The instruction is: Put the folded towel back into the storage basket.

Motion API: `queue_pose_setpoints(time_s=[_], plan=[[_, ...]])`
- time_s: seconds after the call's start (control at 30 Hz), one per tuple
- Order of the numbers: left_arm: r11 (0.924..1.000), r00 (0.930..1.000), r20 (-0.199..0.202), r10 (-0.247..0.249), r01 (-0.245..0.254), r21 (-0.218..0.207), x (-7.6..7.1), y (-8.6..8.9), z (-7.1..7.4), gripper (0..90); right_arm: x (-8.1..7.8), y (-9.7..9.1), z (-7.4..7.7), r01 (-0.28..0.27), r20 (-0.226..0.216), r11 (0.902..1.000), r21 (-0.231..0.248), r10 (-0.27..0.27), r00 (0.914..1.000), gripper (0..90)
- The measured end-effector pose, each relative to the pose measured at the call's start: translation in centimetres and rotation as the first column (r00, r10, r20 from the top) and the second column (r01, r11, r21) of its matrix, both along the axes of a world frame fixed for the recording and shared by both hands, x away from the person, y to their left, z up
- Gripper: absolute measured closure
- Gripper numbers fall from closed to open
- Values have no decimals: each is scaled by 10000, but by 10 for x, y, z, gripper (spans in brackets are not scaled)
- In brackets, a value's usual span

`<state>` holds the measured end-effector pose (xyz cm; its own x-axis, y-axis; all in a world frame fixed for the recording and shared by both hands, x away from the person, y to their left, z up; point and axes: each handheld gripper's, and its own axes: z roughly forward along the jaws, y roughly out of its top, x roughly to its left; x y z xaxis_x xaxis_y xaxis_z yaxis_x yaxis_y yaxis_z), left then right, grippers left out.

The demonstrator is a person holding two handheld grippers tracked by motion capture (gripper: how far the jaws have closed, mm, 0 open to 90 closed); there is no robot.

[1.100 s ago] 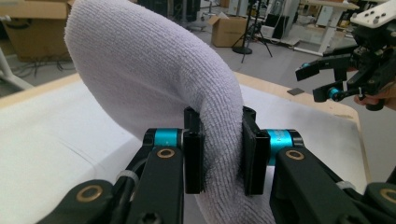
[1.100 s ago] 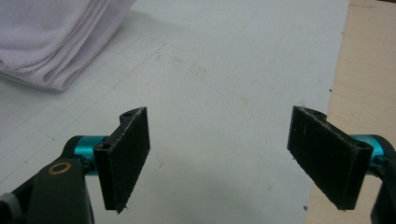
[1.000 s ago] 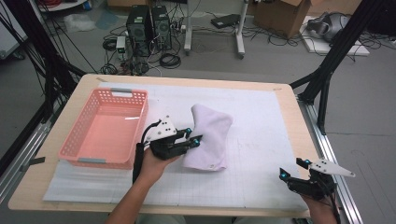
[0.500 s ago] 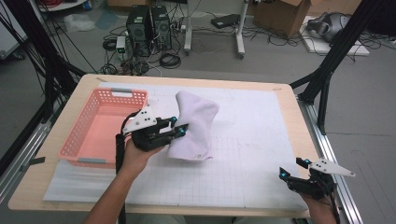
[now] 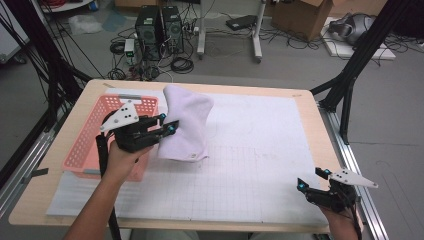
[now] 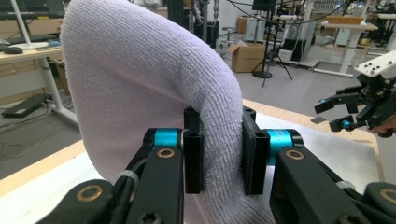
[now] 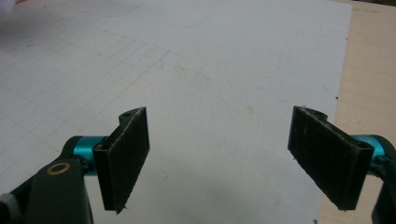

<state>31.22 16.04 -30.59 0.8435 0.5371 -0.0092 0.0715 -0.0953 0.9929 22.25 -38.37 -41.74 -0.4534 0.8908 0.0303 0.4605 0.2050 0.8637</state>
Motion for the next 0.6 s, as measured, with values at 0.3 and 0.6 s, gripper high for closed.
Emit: queue_pose_setpoints(time_s=[0.3,0.6], plan=[[9984,9989,124,462,-458,-325,2,29,6,745,0,2,0,-47,-9,10000,-26,47,10000,197],[9922,9949,345,948,-916,-848,4,63,20,746,3,4,-1,-15,-33,10000,-3,15,10000,196]])
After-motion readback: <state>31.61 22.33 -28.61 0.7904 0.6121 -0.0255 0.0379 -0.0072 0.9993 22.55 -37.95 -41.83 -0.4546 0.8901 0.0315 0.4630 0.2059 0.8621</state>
